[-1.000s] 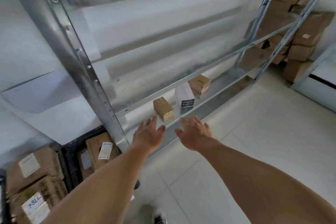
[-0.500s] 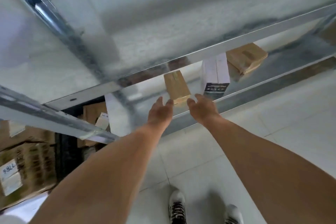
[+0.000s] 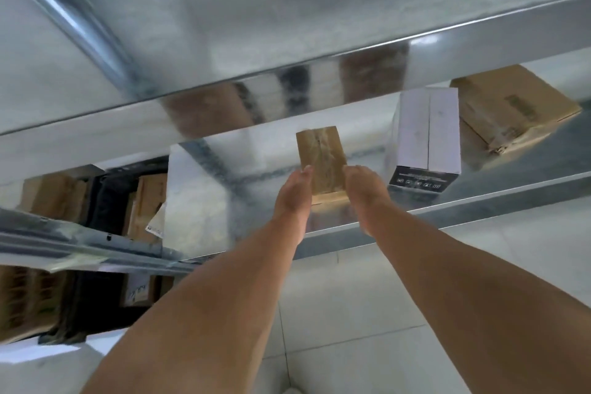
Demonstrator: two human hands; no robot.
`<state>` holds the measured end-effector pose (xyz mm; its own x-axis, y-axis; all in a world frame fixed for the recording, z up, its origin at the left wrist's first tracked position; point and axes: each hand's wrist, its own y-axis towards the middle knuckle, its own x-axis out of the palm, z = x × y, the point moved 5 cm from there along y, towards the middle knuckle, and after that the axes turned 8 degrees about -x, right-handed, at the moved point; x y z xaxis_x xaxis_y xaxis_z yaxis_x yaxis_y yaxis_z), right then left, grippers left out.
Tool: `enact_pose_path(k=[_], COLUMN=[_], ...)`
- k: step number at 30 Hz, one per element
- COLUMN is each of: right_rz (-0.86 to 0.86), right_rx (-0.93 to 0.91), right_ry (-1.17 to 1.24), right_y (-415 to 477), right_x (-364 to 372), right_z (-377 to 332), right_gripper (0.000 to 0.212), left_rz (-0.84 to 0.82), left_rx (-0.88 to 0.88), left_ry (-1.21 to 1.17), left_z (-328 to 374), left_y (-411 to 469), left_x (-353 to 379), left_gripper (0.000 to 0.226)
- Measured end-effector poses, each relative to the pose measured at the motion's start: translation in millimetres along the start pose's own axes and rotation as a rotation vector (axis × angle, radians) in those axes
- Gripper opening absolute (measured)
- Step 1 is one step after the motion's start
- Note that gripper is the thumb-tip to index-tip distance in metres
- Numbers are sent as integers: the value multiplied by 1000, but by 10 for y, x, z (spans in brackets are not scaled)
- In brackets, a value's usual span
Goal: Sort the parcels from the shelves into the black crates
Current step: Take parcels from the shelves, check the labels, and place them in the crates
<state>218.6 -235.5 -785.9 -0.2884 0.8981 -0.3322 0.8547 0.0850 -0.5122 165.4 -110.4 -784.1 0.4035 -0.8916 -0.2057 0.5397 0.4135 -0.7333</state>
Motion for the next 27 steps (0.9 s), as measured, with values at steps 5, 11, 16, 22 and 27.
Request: enact_pose_path(k=[5,11,16,22,27], right_rz=[12,-90,-74,-12,-29], right_rx=[54,205,212,188,155], right_ry=[141,319,354,408,470], right_y=[163,-133,-304,-422,-543], right_x=[-21,-148,-293,-368,-347], right_z=[-5,77,-6,-58,-82], right_gripper=[58,55,59,63,64], left_rz=[-72,-140,-145,-180,-197], left_rx=[-53,-74,-100,-94,-95], left_ry=[-135,-197,-144,-273,-257], left_z=[116,61,77,113,91], left_y=[-34,-246,-375,-483,-615], left_x=[12,-170,-284,-332,-430], left_gripper=[48,51,70,59,66])
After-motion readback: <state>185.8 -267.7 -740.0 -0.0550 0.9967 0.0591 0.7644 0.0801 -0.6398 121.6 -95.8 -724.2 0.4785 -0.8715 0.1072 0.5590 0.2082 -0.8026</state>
